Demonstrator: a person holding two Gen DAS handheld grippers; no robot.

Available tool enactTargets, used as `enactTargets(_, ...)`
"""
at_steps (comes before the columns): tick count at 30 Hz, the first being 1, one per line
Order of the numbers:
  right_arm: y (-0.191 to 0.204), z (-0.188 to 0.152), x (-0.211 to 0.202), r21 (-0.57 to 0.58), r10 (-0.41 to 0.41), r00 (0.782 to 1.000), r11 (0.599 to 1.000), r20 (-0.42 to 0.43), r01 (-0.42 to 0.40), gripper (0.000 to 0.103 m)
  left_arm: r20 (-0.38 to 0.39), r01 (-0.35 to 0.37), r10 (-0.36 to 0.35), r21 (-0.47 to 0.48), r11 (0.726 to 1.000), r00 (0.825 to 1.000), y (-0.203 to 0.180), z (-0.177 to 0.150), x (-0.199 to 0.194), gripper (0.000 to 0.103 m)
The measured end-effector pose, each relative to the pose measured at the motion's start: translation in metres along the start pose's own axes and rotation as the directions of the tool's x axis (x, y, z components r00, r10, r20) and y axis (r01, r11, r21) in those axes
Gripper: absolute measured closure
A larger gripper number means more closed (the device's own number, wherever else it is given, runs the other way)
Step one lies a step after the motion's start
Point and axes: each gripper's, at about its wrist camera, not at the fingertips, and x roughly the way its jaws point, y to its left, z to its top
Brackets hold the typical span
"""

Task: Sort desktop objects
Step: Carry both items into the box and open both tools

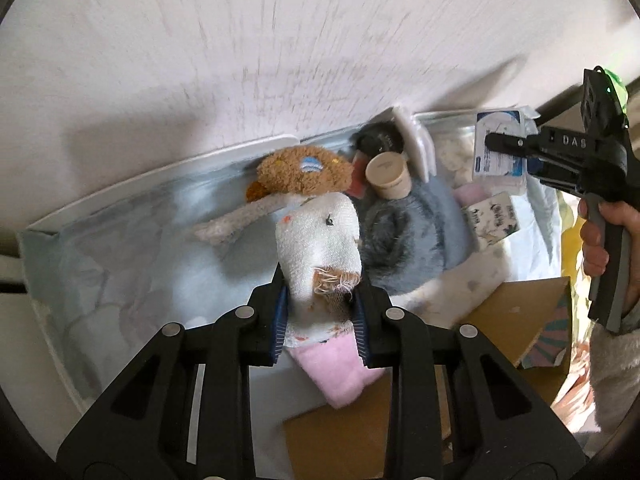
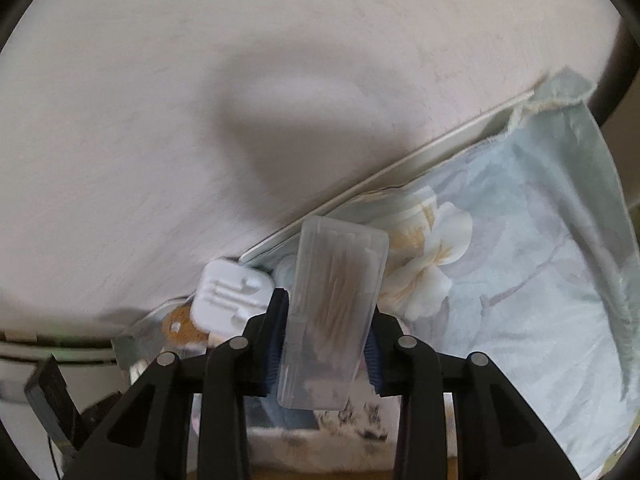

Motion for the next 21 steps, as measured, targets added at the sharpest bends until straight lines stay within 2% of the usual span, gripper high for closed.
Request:
enactTargets(3, 0.011, -0.007, -0.019, -0.056, 0.031, 0.999, 0.998, 0.007, -0.031, 0.071, 0.054, -0.056, 0.056, 0.009, 0.998, 0.997, -0.007, -0.009, -0.029, 0.079)
enactTargets(13, 0.041, -0.038, -0.097, -0.281, 0.139, 0.99, 0.951, 0.024, -0.126, 0.071, 0.19, -0.108, 0.108, -0.007, 0.994, 0.976, -0.04, -0.041, -0.111, 0.079)
enactTargets(14, 0.041, -0.041, -0.105, -0.301, 0.149, 0.989, 0.944, 0.021, -0.135, 0.071, 0.201, -0.117, 0.116, -0.005, 0.993, 0.973, -0.046, -0.046, -0.113, 0.079)
enactTargets(15, 0.054, -0.059, -0.104, -0.317, 0.156, 0.988, 0.938, 0.018, -0.142, 0.071, 0.213, -0.122, 0.12, -0.004, 0.992, 0.97, -0.051, -0.051, -0.118, 0.079)
enactTargets(19, 0.052, -0.075, -0.127, -0.393, 0.191, 0.982, 0.902, -0.014, -0.181, 0.071, 0.236, -0.118, 0.12, -0.022, 0.993, 0.964, -0.065, -0.075, -0.132, 0.079)
enactTargets(21, 0.063, -0.085, -0.127, -0.426, 0.198, 0.979, 0.883, -0.041, -0.197, 0.071, 0.238, -0.12, 0.124, -0.033, 0.992, 0.963, -0.071, -0.089, -0.135, 0.079)
